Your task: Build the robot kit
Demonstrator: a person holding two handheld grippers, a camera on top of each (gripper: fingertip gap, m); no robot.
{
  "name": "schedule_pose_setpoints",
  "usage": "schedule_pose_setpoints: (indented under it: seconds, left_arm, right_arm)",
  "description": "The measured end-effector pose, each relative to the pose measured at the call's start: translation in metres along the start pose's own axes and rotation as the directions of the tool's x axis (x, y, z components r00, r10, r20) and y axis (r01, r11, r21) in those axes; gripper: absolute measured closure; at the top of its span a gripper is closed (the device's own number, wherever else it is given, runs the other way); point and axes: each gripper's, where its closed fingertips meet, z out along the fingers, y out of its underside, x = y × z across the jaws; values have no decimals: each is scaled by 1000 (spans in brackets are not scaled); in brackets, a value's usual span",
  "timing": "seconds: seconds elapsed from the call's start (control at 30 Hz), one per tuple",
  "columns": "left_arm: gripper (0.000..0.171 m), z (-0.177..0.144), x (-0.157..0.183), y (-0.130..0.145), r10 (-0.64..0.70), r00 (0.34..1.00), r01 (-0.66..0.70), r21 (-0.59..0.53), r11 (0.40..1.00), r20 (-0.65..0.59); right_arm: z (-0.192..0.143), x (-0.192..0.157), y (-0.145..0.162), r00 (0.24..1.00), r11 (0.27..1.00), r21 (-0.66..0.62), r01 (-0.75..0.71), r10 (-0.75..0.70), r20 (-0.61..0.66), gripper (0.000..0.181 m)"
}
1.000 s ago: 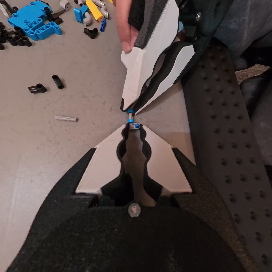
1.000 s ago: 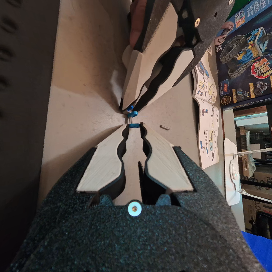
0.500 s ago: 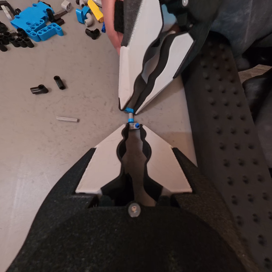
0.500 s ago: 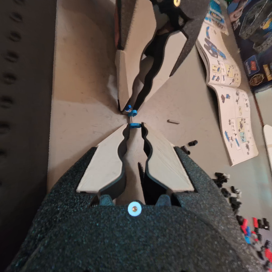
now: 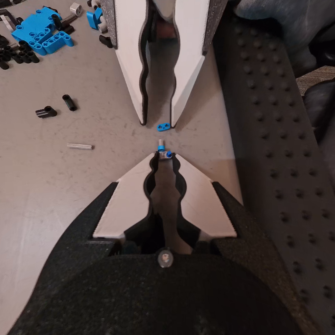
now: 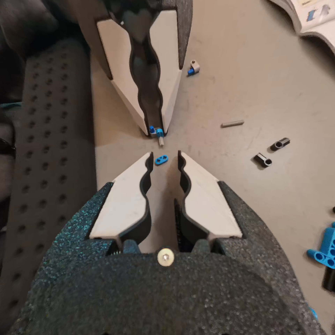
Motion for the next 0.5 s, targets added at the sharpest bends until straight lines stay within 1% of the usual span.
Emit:
schedule_pose_setpoints:
  seconds: [0.1,0.17,0.27,0.3,0.33,0.37,0.43,0.47,0.5]
  left_arm:
    - [157,0,0,0,6,1000,-6,0,1000,7]
    - [157,0,0,1,8,1000,-8,-1,1000,11]
    - [157,-1,0,1,12,1000,-11,-2,1000,19]
    - [157,-1,0,1,14,1000,-14,-2,1000,22]
    - [157,-1,0,1,16,1000,-16,-1,1000,24]
    - [157,-1,0,1,16,1000,-16,-1,1000,24]
    - [157,-1,0,1,19,999,-19,-2,1000,27]
    - [157,-1,0,1,25,999,-25,-3,1000,31]
    - [157,-1,0,1,31,999,-31,-4,1000,36]
  right_arm:
    - [2,0,3,1000,999,-29,23,-23,-12,159]
    - [2,1,5,998,998,-49,47,-50,-50,161]
    - [2,-2,5,992,996,-84,40,-50,-119,162]
    - [1,2,7,981,994,-108,4,-25,-190,162]
    - [-1,7,8,961,990,-120,-69,34,-274,163]
    - [-4,7,7,938,984,-103,-148,107,-330,164]
    - [-8,-1,1,893,961,-12,-276,252,-374,163]
    - [-10,-3,2,865,944,4,-331,305,-398,162]
    - [-11,-3,6,845,931,-13,-364,324,-425,156]
